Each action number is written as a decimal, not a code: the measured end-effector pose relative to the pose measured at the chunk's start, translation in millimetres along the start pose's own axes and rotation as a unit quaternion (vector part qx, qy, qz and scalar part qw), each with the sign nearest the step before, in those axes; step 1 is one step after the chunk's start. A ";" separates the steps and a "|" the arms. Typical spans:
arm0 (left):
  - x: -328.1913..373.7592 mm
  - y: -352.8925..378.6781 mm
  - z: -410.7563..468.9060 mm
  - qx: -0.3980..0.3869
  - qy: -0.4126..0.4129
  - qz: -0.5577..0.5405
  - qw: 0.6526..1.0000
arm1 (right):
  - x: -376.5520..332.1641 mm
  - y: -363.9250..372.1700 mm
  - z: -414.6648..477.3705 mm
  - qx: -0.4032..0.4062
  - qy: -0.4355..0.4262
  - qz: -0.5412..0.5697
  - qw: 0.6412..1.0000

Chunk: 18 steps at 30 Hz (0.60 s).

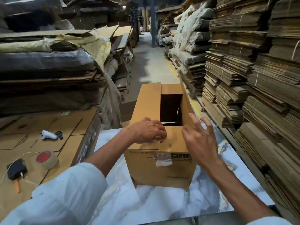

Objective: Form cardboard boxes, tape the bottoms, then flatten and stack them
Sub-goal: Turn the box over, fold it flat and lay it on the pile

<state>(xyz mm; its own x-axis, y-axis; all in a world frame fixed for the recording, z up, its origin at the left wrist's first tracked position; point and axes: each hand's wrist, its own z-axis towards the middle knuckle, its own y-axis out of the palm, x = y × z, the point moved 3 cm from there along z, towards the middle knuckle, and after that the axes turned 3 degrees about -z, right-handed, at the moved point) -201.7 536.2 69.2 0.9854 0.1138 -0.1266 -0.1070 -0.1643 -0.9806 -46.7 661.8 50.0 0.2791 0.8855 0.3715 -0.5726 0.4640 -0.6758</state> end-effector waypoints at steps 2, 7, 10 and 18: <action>5.1 -5.5 7.7 -0.036 0.019 0.027 0.999 | -2.4 -9.9 2.5 -0.143 0.050 -0.049 0.987; 13.0 -12.5 27.8 -0.081 0.047 0.007 0.996 | -19.5 -12.9 -1.2 -0.349 0.018 -0.109 0.931; 17.5 -13.7 40.7 -0.124 0.048 -0.020 0.991 | -30.3 -6.3 -6.5 -0.268 0.021 0.056 0.962; 9.7 -17.0 45.8 -0.210 0.012 -0.153 0.966 | -22.3 26.6 -39.0 -0.151 0.200 0.329 0.910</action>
<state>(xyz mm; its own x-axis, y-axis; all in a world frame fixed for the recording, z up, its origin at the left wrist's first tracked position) -196.4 584.9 77.8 0.9657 0.1978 0.1683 0.2480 -0.5100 -0.8237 -38.1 655.4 -1.1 0.2457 0.8839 -0.3979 -0.4966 -0.2378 -0.8348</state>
